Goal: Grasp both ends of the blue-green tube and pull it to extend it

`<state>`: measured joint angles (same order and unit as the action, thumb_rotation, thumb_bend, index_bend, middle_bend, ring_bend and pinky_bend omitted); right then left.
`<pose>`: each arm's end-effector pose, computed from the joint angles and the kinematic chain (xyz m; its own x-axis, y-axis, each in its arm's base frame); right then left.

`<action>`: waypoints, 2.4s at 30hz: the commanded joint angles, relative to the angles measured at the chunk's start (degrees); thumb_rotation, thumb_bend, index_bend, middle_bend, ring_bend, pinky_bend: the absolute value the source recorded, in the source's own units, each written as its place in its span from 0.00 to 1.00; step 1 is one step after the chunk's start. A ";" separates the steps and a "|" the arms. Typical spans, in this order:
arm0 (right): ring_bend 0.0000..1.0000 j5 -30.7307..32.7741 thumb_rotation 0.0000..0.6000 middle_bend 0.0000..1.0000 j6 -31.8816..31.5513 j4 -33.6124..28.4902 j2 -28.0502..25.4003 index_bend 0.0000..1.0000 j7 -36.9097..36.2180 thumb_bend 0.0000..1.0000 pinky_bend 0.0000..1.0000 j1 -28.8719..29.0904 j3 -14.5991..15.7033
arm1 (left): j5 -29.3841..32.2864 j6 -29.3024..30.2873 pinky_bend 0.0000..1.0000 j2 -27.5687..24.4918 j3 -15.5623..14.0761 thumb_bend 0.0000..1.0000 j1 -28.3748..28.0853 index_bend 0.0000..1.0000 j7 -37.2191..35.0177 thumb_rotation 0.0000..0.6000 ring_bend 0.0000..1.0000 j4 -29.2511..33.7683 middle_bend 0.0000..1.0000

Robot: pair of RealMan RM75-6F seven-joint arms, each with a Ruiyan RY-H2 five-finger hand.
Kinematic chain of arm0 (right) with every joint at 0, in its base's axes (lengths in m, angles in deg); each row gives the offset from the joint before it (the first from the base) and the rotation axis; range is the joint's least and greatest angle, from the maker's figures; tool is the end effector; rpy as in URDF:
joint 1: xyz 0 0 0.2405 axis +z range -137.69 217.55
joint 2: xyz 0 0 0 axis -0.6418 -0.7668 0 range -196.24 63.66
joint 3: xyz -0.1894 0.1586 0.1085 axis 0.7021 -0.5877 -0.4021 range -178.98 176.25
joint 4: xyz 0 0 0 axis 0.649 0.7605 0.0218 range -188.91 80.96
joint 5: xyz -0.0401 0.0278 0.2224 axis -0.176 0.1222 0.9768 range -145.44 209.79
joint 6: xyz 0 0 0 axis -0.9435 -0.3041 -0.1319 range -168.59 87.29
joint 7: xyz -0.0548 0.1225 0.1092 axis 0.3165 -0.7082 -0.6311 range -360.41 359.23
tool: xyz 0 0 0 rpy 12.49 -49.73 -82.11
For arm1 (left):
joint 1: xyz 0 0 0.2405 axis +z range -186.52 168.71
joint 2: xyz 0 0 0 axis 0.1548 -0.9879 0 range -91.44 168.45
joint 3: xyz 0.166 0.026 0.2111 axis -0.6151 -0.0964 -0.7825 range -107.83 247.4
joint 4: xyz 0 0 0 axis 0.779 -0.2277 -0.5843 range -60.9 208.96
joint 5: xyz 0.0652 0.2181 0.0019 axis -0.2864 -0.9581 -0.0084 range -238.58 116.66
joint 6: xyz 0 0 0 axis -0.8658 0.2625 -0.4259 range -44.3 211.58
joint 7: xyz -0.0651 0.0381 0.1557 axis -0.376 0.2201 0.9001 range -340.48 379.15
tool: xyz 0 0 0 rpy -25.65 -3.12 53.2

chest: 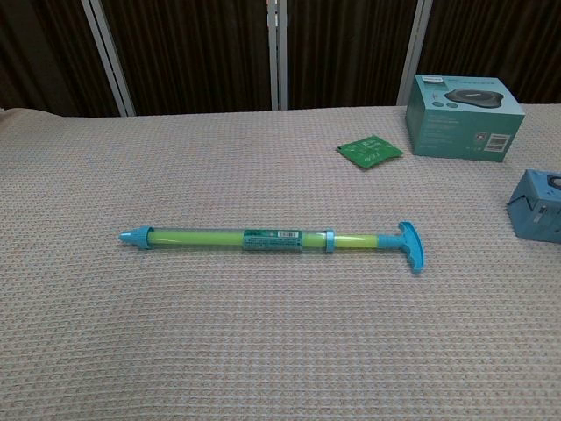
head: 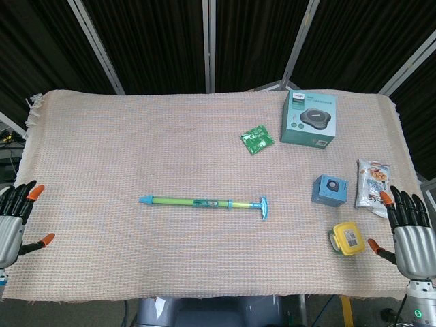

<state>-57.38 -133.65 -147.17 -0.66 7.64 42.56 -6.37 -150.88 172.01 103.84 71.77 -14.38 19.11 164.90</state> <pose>-0.3103 -0.2056 0.1629 0.4807 0.1595 0.8622 -0.8719 -0.0173 0.4893 -0.3179 0.2121 0.1460 0.3974 -0.0442 0.9166 0.9125 -0.0865 -0.3998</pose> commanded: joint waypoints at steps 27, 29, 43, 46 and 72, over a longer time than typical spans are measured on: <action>0.99 22.61 1.00 0.98 49.45 -3.05 6.77 0.28 4.48 0.00 1.00 34.65 -10.29 | 4.54 -3.68 0.00 3.88 1.57 0.00 -1.47 0.00 2.49 1.00 0.00 -4.52 0.00; 1.00 25.61 1.00 0.99 50.67 -0.33 10.50 0.32 6.79 0.00 1.00 37.37 -10.43 | 5.27 -4.26 0.00 4.10 1.72 0.00 -1.60 0.00 2.81 1.00 0.00 -4.90 0.00; 1.00 41.39 1.00 1.00 46.12 11.20 25.84 0.43 19.77 0.08 1.00 45.73 -6.87 | 7.16 -6.84 0.00 5.54 2.01 0.00 -2.62 0.00 2.41 1.00 0.00 -7.54 0.00; 1.00 41.96 1.00 1.00 45.51 11.65 26.16 0.44 20.04 0.12 1.00 45.87 -6.55 | 7.36 -7.03 0.00 5.57 2.01 0.00 -2.67 0.00 2.49 1.00 0.00 -7.55 0.00; 1.00 41.07 1.00 1.00 43.84 14.12 29.07 0.49 20.82 0.20 1.00 46.45 -3.00 | 7.45 -6.91 0.00 5.28 2.01 0.00 -2.83 0.00 2.20 1.00 0.00 -7.01 0.00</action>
<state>-16.24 -89.76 -133.19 28.28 28.45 89.00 -9.44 -143.44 165.10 109.12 73.78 -17.22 21.31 157.89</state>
